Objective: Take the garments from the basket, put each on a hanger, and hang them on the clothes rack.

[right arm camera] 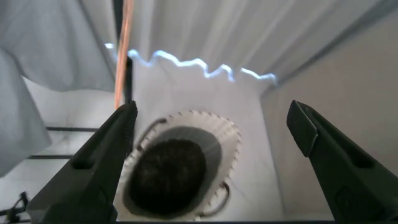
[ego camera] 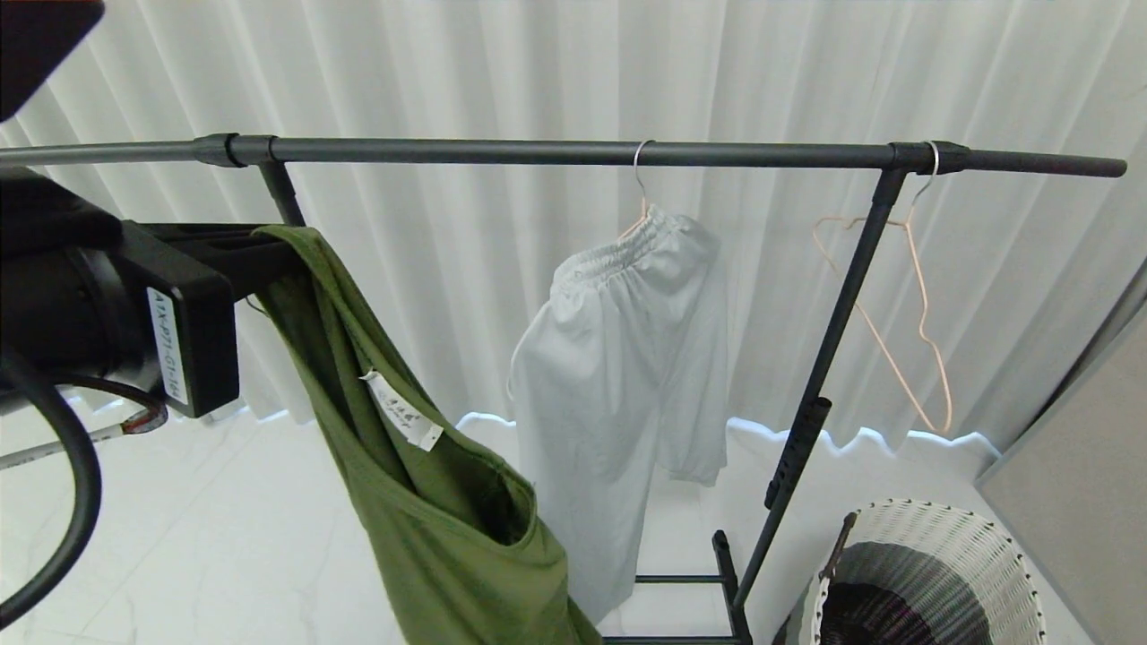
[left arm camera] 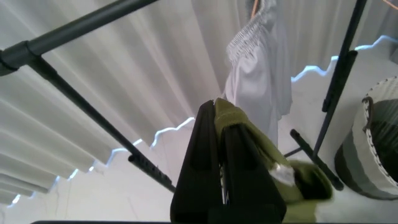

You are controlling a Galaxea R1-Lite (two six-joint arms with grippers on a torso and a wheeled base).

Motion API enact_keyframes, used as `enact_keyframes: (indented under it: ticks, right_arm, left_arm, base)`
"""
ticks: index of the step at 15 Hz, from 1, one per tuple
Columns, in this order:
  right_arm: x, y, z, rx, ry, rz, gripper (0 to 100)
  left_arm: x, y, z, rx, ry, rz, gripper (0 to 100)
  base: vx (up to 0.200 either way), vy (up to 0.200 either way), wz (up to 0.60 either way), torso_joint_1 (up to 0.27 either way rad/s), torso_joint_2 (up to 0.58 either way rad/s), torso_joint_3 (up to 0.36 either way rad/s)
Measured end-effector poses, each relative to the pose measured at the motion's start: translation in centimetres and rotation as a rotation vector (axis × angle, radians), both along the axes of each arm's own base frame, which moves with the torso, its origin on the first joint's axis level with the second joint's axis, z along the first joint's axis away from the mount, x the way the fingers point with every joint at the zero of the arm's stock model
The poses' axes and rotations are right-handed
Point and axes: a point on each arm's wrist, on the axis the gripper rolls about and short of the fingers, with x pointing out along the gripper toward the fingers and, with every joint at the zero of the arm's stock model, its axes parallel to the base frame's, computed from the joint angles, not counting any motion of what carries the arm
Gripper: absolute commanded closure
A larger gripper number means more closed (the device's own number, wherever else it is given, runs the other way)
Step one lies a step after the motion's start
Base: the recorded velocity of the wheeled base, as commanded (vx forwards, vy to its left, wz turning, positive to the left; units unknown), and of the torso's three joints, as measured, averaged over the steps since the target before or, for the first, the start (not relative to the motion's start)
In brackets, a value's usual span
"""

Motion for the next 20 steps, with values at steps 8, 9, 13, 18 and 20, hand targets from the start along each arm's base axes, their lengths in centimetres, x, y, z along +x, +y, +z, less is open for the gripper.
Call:
enact_keyframes:
  ticks: [8,9,13,18,20]
  right_arm:
    - [2.2,0.6,-1.4,0.081,0.081,0.219,0]
    - [3.0,0.7,-1.6,0.091,0.086,0.222,0]
    - [7.2,1.0,-2.6,0.131,0.093,0.202,0]
    - [12.6,3.4,-4.2,0.265,0.137,0.103,0]
    - [14.1,4.2,-5.0,0.273,0.163,0.087,0]
  left_arm:
    - [-0.4,0.3,-0.3,0.043,-0.014,-0.015,100]
    - [-0.5,0.4,-0.2,0.043,-0.018,-0.016,100]
    - [-1.1,1.0,-0.2,0.037,-0.027,-0.018,100]
    - [-1.4,1.2,-0.2,0.046,-0.036,-0.025,100]
    - [-1.4,1.2,-0.2,0.046,-0.037,-0.025,100]
  base:
    - [0.05,0.0,0.0,0.002,0.0,-0.001]
    - [0.0,0.0,0.0,0.0,0.0,0.0]
    - [0.0,0.0,0.0,0.0,0.0,0.0]
    - [0.0,0.0,0.0,0.0,0.0,0.0]
    - [0.0,0.0,0.0,0.0,0.0,0.0]
